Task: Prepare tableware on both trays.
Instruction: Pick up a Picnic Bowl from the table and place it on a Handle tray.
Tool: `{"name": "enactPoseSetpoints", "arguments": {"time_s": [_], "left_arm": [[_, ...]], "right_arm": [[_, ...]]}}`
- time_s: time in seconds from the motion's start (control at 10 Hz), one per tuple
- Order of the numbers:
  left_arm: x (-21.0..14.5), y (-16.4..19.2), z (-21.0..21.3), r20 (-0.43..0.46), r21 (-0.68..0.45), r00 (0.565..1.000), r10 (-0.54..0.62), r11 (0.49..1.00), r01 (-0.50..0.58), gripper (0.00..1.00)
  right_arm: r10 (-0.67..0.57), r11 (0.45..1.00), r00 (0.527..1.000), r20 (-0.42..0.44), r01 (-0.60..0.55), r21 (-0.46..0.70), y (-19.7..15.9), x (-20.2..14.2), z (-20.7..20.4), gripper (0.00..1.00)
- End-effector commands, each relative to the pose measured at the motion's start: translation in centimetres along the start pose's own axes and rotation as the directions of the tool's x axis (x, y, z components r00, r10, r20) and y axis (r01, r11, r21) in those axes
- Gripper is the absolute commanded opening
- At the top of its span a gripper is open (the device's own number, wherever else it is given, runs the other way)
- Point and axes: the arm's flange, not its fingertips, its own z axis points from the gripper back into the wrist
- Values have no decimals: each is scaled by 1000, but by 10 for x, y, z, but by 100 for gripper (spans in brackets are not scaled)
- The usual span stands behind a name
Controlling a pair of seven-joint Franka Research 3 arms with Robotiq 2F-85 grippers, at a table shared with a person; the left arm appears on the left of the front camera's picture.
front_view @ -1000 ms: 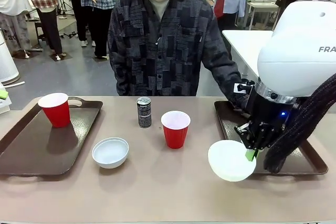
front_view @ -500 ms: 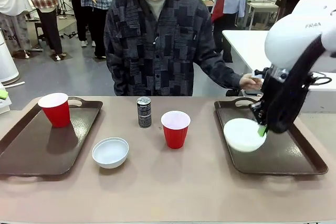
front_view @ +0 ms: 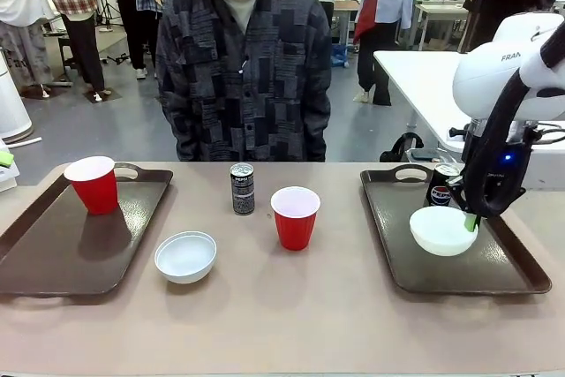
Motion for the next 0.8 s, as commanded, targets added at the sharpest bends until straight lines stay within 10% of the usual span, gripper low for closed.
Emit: {"name": "enactPoseSetpoints", "arguments": {"time_s": [0.0,0.7], "left_arm": [[1,1,0,8,-18,1000,-2,1000,2,100],[1,1,0,8,-18,1000,-2,1000,2,100]], "right_arm": [[6,1000,999,38,-6,3,3,1,7,4],[40,999,999,20,-40,1,20,45,-66,4]]}}
